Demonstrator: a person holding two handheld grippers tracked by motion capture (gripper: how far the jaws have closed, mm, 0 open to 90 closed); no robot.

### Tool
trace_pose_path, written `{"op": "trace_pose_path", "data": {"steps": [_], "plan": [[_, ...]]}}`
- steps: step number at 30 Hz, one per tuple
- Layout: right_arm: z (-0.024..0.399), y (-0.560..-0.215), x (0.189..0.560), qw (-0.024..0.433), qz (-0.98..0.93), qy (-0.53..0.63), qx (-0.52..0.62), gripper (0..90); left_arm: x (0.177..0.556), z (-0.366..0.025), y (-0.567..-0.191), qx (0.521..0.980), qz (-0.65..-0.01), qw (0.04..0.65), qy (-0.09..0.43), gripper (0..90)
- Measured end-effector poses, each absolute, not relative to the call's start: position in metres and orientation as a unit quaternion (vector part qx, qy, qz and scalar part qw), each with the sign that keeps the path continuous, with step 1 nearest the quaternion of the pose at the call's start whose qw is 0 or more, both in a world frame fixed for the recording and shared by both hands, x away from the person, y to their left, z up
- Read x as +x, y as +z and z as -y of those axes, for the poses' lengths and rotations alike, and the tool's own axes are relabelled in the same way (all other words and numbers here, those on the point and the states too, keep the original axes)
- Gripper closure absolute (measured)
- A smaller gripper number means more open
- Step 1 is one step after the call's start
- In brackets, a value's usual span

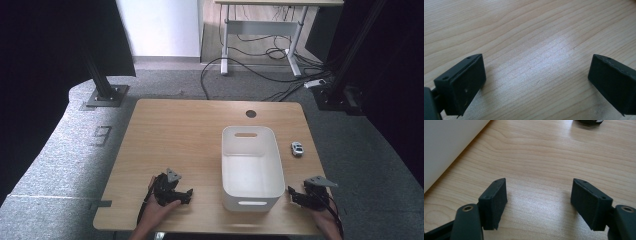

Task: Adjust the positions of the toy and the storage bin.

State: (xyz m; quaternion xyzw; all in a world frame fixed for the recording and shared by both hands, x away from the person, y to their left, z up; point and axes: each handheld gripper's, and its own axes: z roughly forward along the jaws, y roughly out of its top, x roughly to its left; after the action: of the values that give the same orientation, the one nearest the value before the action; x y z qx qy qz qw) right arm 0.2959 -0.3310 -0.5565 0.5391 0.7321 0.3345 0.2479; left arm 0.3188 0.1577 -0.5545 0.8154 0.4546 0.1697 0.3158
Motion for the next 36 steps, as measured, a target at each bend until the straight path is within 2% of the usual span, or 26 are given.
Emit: {"op": "trace_pose_path", "data": {"steps": [36], "plan": [[0.3297,-0.5566,0.2956,0.243,-0.743,0.336,0.525,25.3,0.3211,-0.1567,-0.5546,0.819,-0.451,0.314,0.167,0.0]]}}
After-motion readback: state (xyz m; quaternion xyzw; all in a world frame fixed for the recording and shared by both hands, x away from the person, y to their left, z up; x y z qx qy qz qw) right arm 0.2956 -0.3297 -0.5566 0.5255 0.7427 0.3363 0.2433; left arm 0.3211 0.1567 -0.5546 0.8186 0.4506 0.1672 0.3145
